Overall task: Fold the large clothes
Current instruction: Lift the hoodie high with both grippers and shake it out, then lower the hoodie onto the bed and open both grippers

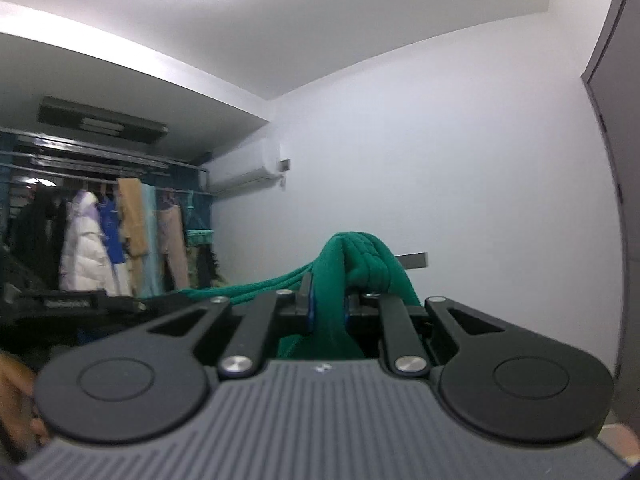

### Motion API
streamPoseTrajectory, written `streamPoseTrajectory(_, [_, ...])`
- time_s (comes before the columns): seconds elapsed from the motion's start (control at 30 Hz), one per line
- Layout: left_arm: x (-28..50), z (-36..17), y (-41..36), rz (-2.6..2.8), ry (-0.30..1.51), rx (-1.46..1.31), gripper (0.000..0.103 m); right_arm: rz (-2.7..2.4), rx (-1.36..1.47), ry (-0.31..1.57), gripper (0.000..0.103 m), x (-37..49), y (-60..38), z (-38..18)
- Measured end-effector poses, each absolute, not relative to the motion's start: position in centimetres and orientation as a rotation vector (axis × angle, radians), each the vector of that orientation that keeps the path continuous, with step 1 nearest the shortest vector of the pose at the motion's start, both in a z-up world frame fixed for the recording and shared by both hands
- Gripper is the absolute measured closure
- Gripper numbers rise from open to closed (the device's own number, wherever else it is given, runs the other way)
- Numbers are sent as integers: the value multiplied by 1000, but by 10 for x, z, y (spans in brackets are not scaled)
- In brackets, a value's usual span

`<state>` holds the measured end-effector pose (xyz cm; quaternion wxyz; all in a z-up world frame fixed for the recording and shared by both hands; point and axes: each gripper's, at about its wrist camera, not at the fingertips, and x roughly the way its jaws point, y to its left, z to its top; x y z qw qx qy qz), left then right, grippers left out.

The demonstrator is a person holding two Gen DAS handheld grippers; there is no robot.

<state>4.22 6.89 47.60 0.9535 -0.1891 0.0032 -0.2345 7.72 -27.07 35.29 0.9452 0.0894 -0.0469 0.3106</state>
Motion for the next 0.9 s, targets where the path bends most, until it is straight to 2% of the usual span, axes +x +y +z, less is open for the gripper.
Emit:
streamPoseTrajectory(0.13, [100, 467, 64, -424, 29, -347, 86, 572, 160, -68, 88, 126, -263, 352])
streamPoseTrajectory(0.27, [174, 402, 69, -364, 121, -377, 86, 552, 192, 40, 88, 194, -258, 300])
streamPoseTrajectory(0.7, [453, 109, 100, -225, 456, -372, 86, 439, 103, 309, 88, 417, -191, 40])
streamPoseTrajectory(0.9, [535, -11, 101, -222, 571, -341, 86, 414, 39, 372, 89, 483, -167, -87])
